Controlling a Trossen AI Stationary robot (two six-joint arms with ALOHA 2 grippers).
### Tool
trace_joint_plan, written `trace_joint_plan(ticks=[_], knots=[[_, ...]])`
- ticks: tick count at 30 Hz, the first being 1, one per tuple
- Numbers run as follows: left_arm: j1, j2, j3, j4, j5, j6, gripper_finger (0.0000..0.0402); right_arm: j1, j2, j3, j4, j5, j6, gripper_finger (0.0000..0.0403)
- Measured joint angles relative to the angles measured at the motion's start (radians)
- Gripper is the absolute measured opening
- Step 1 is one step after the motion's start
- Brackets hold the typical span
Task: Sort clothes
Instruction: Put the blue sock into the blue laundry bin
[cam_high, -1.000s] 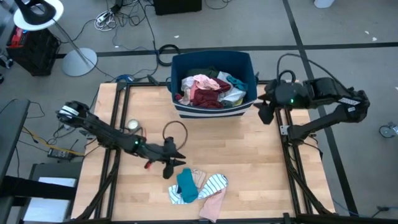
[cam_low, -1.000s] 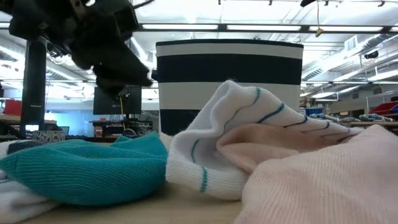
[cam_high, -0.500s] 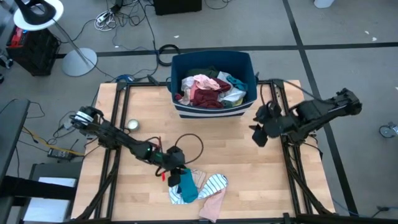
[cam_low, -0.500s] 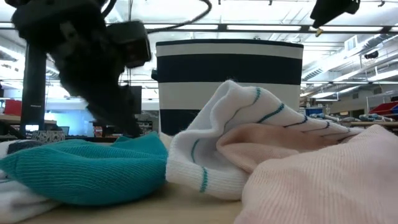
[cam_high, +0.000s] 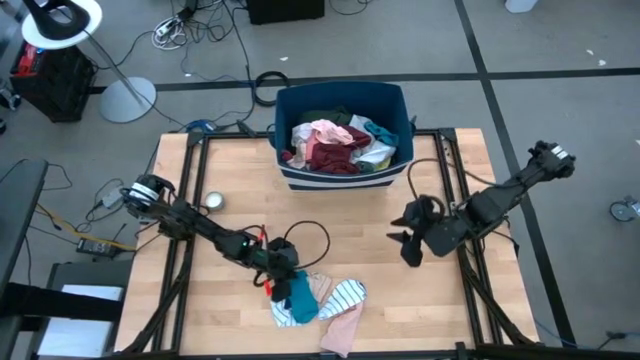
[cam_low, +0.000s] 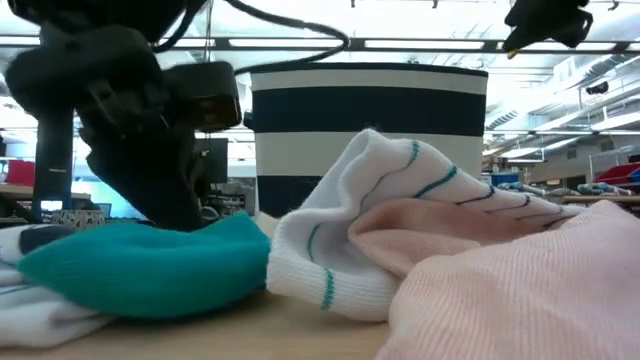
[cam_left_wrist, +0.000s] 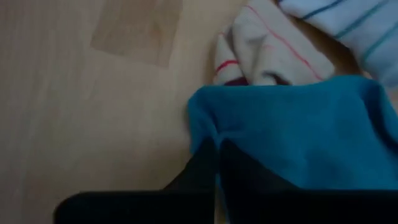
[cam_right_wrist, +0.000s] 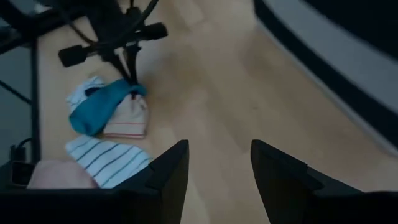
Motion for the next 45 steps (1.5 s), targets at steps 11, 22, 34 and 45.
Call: trace_joint_plan(ticks=[11,22,34,45], knots=[[0.001,-0.196,0.168,-0.325,-0.077,0.116,0.0002,0.046,0.000,-0.227,0.256,-0.001,0.025,0.0172],[0.047,-0.316,0.570,-0.721,-0.247,0.356,0.0000,0.048,0.000,-0.325,0.362,-0.008,0.024,0.0170],[0.408,-0.317,0.945,-0.776,-0.334,0.693,0.0000,0.048,0.000,-0.381,0.461,-0.013,0.014,0.0169],[0.788,-0.280,0.956,-0.764,-0.140,0.712,0.0000,0.048,0.000,-0.381,0.471,-0.013,-0.012,0.0169]])
